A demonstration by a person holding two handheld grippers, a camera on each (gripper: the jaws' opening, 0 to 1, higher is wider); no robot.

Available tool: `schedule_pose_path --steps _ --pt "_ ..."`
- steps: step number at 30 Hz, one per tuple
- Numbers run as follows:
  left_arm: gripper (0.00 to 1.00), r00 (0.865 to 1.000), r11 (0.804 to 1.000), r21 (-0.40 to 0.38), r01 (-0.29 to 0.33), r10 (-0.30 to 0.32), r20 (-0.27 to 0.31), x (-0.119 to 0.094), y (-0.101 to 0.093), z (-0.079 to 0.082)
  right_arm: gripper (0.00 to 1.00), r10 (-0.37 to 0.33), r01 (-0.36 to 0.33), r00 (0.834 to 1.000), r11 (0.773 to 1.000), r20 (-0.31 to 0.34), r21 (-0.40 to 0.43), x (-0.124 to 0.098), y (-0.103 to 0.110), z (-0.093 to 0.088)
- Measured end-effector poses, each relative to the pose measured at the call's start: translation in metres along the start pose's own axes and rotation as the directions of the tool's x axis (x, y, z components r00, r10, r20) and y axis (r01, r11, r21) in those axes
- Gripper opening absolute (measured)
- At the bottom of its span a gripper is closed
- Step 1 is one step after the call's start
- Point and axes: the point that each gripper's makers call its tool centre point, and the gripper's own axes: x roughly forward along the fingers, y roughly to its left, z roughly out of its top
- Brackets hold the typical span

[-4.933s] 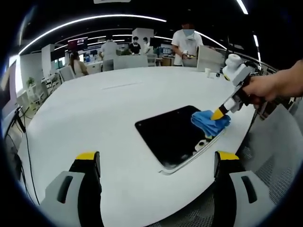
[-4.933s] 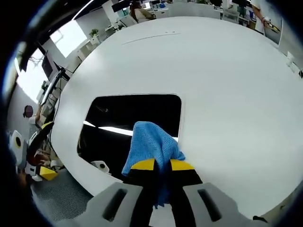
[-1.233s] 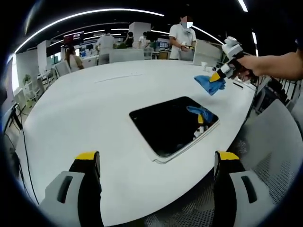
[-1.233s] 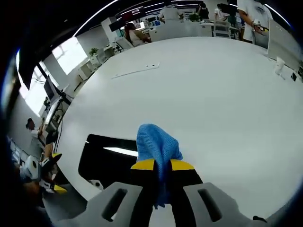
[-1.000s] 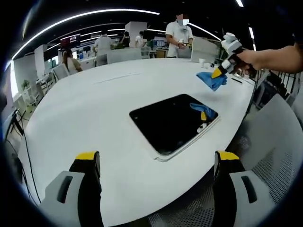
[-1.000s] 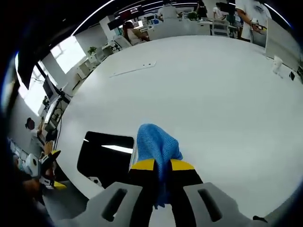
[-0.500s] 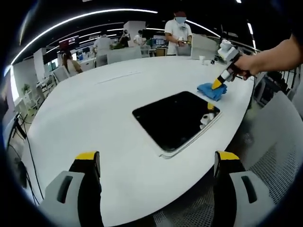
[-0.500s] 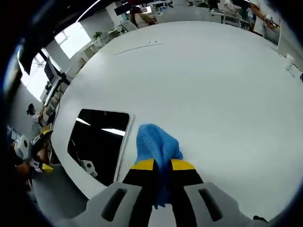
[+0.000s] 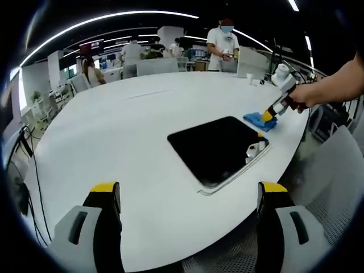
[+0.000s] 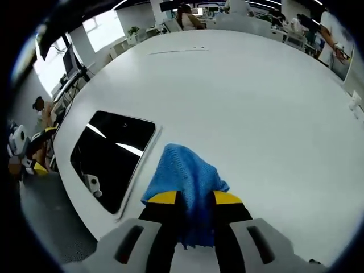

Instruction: Wipe the mirror surface with the cleaning cloth until all visible marks leave the cleaned area.

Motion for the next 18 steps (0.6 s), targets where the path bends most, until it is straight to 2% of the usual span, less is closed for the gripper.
schedule_pose_path --steps 1,2,5,7,9,10,12,16,18 --pt "0.99 1.000 1.000 0.029 0.011 -0.011 -0.002 -0.002 0.000 0.004 0.35 0.006 -0.003 0.998 0.999 0.055 -0.052 -0.006 0.000 0.008" --pt "0.99 0.999 0.996 0.079 0.032 -0.035 0.031 -0.004 -0.002 0.012 0.38 0.010 -0.004 0.996 0.997 0.083 -0.081 -0.012 0.000 0.012" --pt "0.99 0.999 0.998 0.053 0.027 -0.029 0.042 -0.010 0.009 0.017 0.50 0.037 -0.021 0.989 0.993 0.143 -0.114 -0.032 -0.001 0.013" --pt "0.99 0.998 0.999 0.044 0.025 -0.027 0.050 -0.017 0.017 0.017 0.61 0.074 -0.051 0.976 0.992 0.204 -0.115 -0.044 -0.001 0.011" --pt "0.99 0.998 0.998 0.061 0.009 -0.012 0.059 -0.024 0.022 0.017 0.70 0.064 -0.045 0.979 0.994 0.195 -0.100 -0.052 -0.009 -0.001" --pt "0.99 0.998 0.999 0.053 0.002 -0.005 0.057 -0.027 0.025 0.014 0.74 0.090 -0.070 0.969 0.993 0.232 -0.094 -0.057 -0.007 -0.004" --pt "0.99 0.999 0.999 0.047 -0.012 0.009 0.050 -0.031 0.029 0.011 0.80 0.078 -0.058 0.968 0.994 0.238 -0.088 -0.065 -0.013 -0.016" --pt "0.99 0.998 0.999 0.037 -0.001 -0.001 0.061 -0.035 0.024 0.008 0.89 0.097 -0.060 0.945 0.990 0.311 -0.125 -0.082 -0.013 -0.035" --pt "0.99 0.996 0.999 0.031 0.023 -0.026 0.089 -0.034 0.019 0.010 0.95 0.091 -0.074 0.945 0.995 0.314 -0.066 -0.087 -0.013 -0.052"
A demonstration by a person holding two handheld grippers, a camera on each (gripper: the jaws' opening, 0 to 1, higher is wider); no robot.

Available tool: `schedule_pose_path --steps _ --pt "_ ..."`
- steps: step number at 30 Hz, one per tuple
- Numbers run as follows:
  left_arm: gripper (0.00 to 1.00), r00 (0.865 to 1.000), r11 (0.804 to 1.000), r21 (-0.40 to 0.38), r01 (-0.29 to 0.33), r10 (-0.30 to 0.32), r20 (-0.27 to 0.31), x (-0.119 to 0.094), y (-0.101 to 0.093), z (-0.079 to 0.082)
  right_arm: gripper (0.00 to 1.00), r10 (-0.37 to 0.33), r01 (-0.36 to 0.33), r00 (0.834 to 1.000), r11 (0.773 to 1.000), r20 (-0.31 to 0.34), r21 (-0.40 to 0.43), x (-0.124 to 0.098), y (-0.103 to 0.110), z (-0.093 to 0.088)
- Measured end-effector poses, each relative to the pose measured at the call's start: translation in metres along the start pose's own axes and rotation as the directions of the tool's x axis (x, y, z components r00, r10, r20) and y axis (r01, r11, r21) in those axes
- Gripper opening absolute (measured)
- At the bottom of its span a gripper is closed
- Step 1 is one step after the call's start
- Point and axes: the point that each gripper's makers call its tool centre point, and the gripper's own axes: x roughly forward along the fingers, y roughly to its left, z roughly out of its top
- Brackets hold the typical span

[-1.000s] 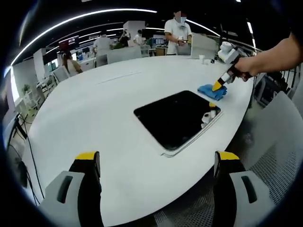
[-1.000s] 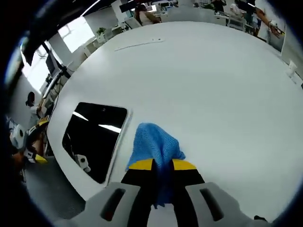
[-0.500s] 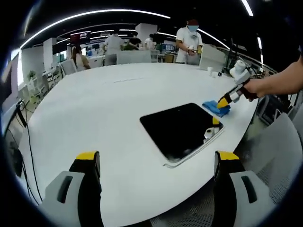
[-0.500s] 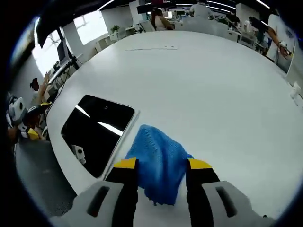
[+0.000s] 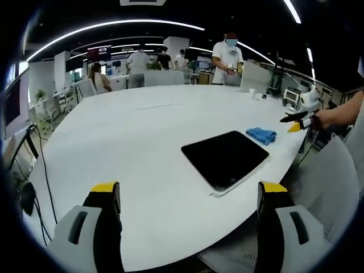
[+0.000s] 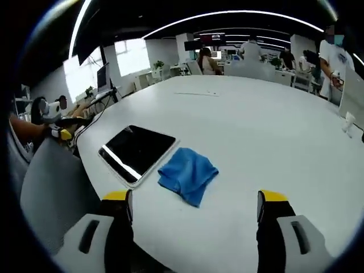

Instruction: Wipe the mirror surface with the cleaning cloth until all visible marks leave the cleaned area.

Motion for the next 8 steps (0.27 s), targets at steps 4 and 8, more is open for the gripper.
schedule_pose_path --steps 4,8 --pt "0.99 1.000 1.000 0.000 -0.015 0.015 -0.001 0.001 0.002 0.001 0.98 -0.048 0.048 0.999 0.998 -0.017 -0.029 -0.016 -0.001 -0.020" --pt "0.99 1.000 1.000 -0.002 -0.022 0.022 0.000 -0.001 0.004 0.001 0.98 -0.033 0.033 0.999 0.999 -0.005 -0.012 -0.016 -0.006 -0.015"
